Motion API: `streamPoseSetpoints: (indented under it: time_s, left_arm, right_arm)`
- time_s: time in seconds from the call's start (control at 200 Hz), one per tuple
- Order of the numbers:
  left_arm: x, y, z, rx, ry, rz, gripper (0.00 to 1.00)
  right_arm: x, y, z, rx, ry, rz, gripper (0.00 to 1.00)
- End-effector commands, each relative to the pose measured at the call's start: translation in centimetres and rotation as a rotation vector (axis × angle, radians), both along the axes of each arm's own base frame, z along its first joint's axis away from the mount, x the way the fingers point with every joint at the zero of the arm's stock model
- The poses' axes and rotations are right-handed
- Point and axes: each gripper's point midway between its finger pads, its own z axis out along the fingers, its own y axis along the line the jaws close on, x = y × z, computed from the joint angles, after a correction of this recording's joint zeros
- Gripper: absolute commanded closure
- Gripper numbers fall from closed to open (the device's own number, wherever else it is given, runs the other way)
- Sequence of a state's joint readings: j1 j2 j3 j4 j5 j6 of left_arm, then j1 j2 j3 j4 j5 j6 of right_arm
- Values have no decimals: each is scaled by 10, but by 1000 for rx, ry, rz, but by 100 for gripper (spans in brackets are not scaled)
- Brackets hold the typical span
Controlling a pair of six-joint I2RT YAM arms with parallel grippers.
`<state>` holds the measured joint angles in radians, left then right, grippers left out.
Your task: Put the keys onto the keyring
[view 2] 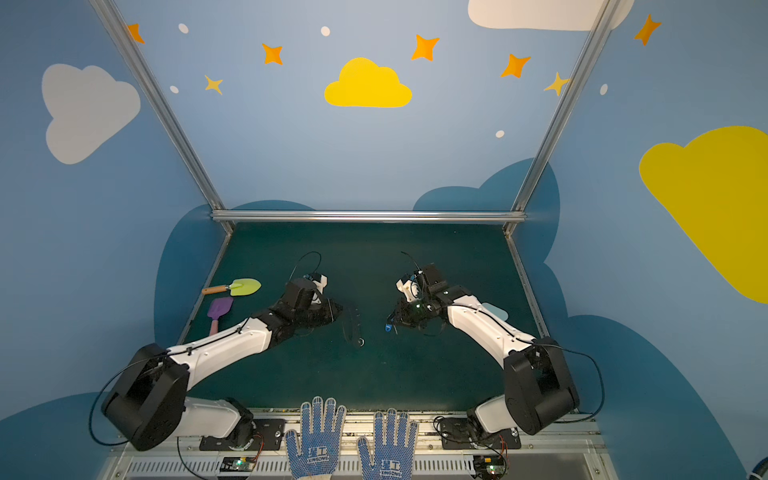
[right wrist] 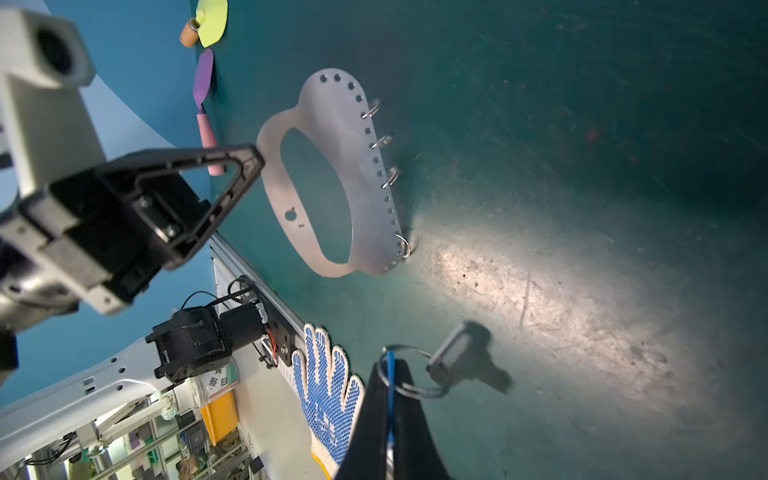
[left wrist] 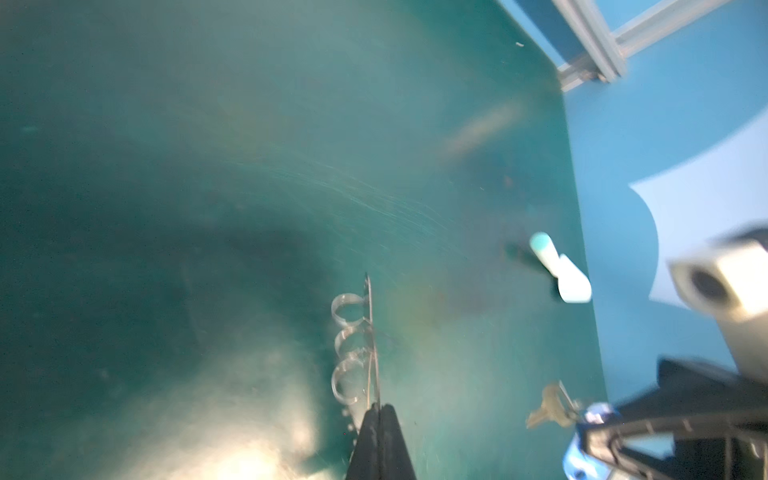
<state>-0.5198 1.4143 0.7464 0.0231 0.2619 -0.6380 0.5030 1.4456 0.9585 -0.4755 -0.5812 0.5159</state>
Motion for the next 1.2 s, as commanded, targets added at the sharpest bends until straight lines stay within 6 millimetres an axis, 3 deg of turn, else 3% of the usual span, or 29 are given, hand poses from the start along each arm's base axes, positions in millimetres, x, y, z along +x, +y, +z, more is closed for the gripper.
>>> streamPoseSetpoints:
  time_s: [0.0, 0.205, 0.24, 0.32, 0.431, 0.591, 0.876, 1.192]
  left_arm:
    - [4, 12, -9, 10, 89, 37, 96]
    - [3, 51, -30, 123, 183, 138, 96]
    - [2, 58, -32, 157, 189, 157, 89]
    - [0, 74, -35, 220, 210, 209, 61]
    - [-2, 80, -26, 231, 198, 225, 47]
    - [-8, 62, -5, 117, 167, 165, 46]
    - [-29, -6, 15, -168, 207, -31, 43]
    - [-38, -47, 40, -365, 181, -180, 43]
  right_arm:
    - [7, 1, -4, 1, -33, -1, 100]
    - [8, 2, -3, -1, -46, 11, 100]
    - [8, 3, -3, -1, -49, 15, 100]
    - [7, 4, -5, -12, -51, 30, 100]
    - [4, 5, -9, -42, -63, 61, 100]
    - [-3, 6, -13, -119, -119, 130, 100]
    - [-13, 30, 6, -85, -341, 292, 100]
    - [-18, 41, 15, -20, -469, 363, 100]
